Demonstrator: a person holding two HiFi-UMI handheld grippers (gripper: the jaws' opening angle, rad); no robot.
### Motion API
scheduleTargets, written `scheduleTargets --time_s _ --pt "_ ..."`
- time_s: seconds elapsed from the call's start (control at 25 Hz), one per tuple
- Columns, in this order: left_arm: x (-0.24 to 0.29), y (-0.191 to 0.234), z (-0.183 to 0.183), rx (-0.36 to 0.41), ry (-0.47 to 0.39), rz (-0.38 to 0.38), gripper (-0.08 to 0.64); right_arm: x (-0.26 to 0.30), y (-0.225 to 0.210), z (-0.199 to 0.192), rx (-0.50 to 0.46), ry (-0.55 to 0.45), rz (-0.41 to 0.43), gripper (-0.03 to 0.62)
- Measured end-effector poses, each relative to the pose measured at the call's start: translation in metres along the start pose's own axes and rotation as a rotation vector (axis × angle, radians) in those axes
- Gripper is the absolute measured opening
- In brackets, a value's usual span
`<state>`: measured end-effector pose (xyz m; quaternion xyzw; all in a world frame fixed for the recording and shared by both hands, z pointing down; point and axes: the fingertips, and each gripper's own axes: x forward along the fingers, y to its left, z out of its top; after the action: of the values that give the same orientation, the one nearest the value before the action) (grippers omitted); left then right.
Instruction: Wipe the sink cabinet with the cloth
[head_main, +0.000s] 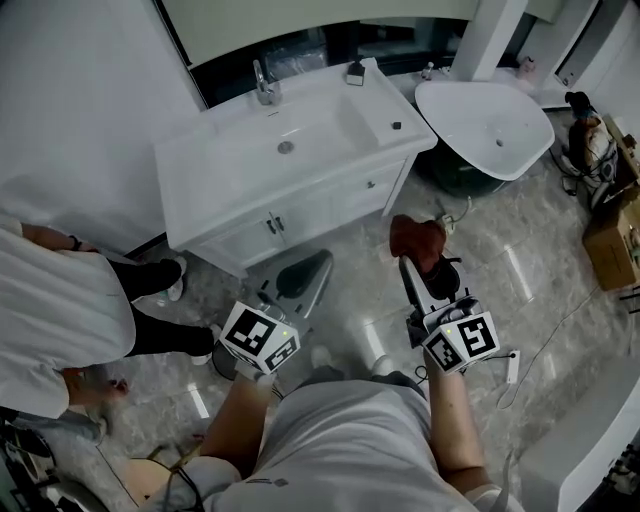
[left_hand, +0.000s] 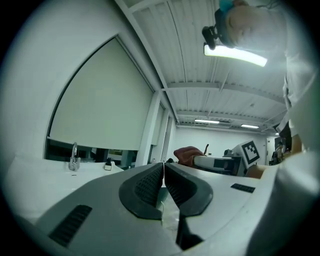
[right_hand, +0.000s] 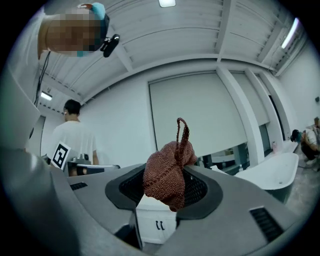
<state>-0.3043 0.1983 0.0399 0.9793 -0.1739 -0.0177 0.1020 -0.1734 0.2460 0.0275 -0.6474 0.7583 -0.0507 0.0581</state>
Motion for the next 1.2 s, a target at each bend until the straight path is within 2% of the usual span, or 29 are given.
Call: scheduleTargets --time_s 0.08,0.24,0.6,0.8,1.2 --pt "-0.006 0.009 -0.004 -0.010 0.004 -0.010 0.021 0.006 0.000 -0.008 0.036 0.005 -0.025 0.176" --pt "-0.015 0.023 -0.011 -0.020 0.021 -0.026 0.021 0.017 0.009 -0.017 0.044 0.011 -0.053 0.176" --pt "-0.008 0.055 -0.025 -0.040 0.051 -0.005 0.021 0.049 -0.006 -0.039 0.081 0.042 -0.061 0.176" --pt "0.011 0.072 -0.026 -0.041 0.057 0.047 0.021 0.076 -0.031 -0.046 0.103 0.061 -0.023 0.176" --pt "0.081 0.104 -0.026 -0.068 0.065 0.194 0.021 0.141 -0.102 -0.050 0.130 0.126 0.114 0.176"
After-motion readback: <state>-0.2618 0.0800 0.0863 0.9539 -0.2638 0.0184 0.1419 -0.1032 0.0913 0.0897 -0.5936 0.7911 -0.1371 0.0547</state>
